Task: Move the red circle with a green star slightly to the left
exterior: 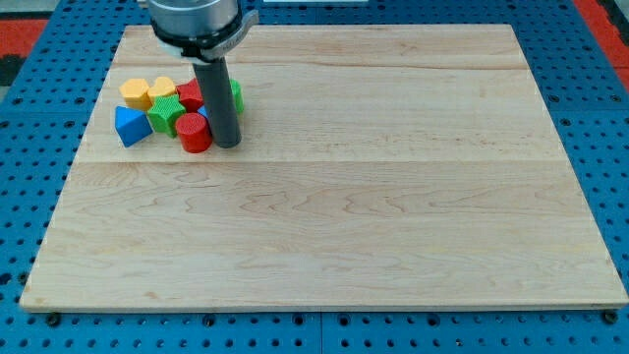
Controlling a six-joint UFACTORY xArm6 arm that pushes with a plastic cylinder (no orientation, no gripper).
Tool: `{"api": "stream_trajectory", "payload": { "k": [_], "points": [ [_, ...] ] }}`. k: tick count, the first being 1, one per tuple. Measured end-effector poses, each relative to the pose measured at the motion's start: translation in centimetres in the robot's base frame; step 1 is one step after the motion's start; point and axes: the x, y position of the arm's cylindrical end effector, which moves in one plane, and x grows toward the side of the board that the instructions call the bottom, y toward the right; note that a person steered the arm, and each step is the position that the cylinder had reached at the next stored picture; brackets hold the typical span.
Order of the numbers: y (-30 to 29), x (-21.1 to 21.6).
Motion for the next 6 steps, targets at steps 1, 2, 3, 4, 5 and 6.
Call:
{"api": "stream_trajectory", "payload": {
  "k": [1, 2, 3, 4, 5, 6],
  "points": [
    [-2.5, 1.9],
    [1.0, 4.5],
    [-2.9, 1.5],
    [-5.6, 1.3],
    [-4.2, 2.0],
    [-0.1, 1.5]
  ]
}}
